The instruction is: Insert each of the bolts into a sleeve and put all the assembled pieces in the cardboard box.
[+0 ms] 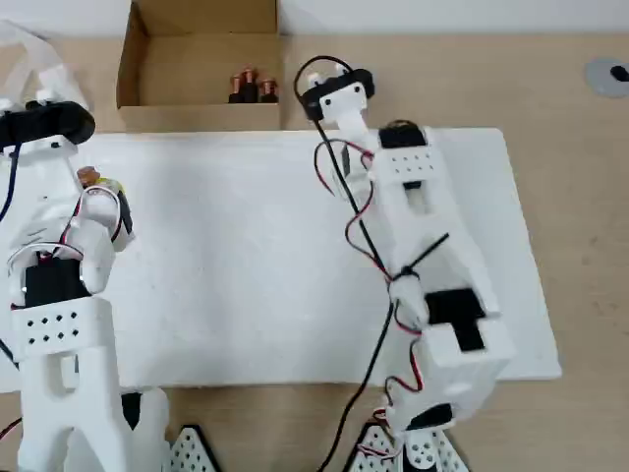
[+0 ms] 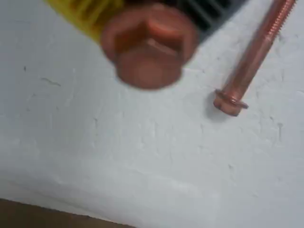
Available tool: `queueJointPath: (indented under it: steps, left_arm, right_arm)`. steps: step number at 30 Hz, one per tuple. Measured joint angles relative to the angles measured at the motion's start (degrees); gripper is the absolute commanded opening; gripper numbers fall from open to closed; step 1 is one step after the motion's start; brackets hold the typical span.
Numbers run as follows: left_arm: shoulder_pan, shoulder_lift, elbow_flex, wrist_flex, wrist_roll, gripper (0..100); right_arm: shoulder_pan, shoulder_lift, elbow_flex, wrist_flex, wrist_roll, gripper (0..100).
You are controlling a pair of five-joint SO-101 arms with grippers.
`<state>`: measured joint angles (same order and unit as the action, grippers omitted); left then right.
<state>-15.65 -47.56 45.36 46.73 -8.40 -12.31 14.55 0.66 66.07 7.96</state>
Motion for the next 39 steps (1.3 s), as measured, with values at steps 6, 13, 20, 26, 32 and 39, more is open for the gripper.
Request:
queueJointPath:
  steps: [6,13,20,26,32,39]
  left_arm:
    - [0.0,0.0,0.0,0.0,-0.88,1]
    - [0.0,0.0,0.09,0.0,-1.76,1]
    - [0.0,0.0,0.09,0.0,-1.76,1]
    - [0.0,0.0,0.09,0.0,-1.93,1]
    - [0.0,0.0,0.09,0.0,-2.11,1]
    - [0.0,0.0,0.09,0.0,-2.2,1]
  right_arm:
    - [0.0,9.49,-12.92,13.98,5.89,30.6]
    - [0.0,20.4,-29.98,27.96,16.88,30.6]
    - [0.0,29.36,-42.99,33.76,18.99,30.6]
    - [0.0,33.23,-45.63,34.99,19.08,30.6]
    - [0.0,34.46,-45.63,34.99,19.08,30.6]
    - [0.0,36.84,-46.51,35.16,19.08,30.6]
